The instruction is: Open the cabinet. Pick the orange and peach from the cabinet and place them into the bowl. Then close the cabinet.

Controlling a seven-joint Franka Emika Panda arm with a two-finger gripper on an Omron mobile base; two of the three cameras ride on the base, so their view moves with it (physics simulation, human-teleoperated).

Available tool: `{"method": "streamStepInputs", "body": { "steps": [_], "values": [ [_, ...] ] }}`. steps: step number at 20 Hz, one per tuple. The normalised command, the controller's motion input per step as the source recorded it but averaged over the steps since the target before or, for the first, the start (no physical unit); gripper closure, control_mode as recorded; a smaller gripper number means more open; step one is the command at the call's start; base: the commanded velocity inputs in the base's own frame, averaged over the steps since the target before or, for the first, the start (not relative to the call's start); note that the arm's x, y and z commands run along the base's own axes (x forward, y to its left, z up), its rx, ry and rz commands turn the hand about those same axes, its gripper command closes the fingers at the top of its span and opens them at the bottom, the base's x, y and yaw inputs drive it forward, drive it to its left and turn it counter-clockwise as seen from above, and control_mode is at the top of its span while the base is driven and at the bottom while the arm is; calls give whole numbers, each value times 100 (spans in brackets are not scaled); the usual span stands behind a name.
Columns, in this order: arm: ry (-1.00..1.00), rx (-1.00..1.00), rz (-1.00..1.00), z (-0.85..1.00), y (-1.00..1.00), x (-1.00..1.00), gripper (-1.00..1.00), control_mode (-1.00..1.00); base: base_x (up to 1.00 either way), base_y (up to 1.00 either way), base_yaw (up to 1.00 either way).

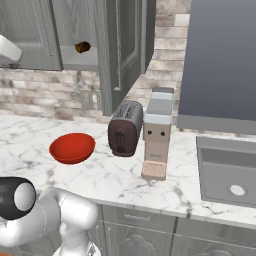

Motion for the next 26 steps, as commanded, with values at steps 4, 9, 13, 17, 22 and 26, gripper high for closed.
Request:
{"method": "streamStepInputs", "body": {
  "steps": [4,9,13,17,22,26],
  "values": [
    [-15,0,25,0,1,25,100,-100,0,0,0],
    [-12,0,23,0,0,23,100,-100,0,0,0],
    [-11,0,19,0,7,38,100,-100,0,0,0],
    [-2,0,17,0,18,54,-100,-100,0,0,0],
    [0,0,12,0,13,47,-100,-100,0,0,0],
    [0,0,8,0,1,29,-100,-100,0,0,0]
  ]
}}
